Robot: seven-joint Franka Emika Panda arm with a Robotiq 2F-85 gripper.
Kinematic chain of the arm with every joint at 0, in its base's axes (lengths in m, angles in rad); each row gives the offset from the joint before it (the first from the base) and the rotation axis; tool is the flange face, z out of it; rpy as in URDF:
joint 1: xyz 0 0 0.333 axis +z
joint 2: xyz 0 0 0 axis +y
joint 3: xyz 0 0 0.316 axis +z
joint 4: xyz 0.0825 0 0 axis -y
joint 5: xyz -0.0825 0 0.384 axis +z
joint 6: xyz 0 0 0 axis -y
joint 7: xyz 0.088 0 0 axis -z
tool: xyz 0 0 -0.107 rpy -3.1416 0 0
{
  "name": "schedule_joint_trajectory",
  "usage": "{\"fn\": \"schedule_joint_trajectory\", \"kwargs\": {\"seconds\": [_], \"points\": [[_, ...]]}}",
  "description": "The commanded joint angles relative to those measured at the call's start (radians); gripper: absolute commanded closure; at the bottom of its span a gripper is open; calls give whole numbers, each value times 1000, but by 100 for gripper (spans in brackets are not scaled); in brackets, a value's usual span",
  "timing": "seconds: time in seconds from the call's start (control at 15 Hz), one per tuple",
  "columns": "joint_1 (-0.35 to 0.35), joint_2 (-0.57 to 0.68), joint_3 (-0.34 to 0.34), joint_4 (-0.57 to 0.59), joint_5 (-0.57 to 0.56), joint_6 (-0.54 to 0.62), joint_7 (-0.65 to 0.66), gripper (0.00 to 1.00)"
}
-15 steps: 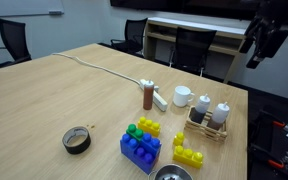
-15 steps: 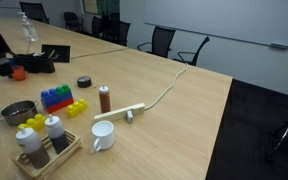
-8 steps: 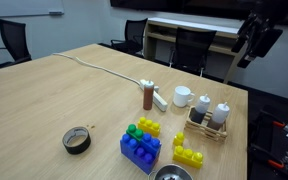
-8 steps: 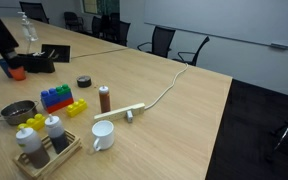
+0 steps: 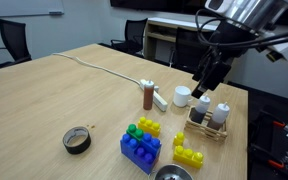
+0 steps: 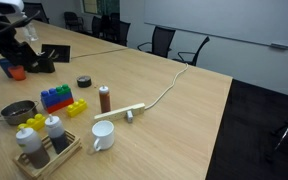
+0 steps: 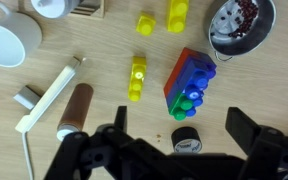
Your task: Put the right blue legos on the table
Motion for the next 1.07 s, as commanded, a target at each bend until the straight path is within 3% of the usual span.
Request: {"fn": "schedule_joint_trajectory", "kwargs": {"seconds": [0.0,0.53,0.73,1.0], "points": [[10,140,-5,76,53,79,-5,0],[14,185,-6,95,60,81,-8,0],[23,219,1,114,68,120,26,0],[62,303,-7,164,-20,149,165,0]]}}
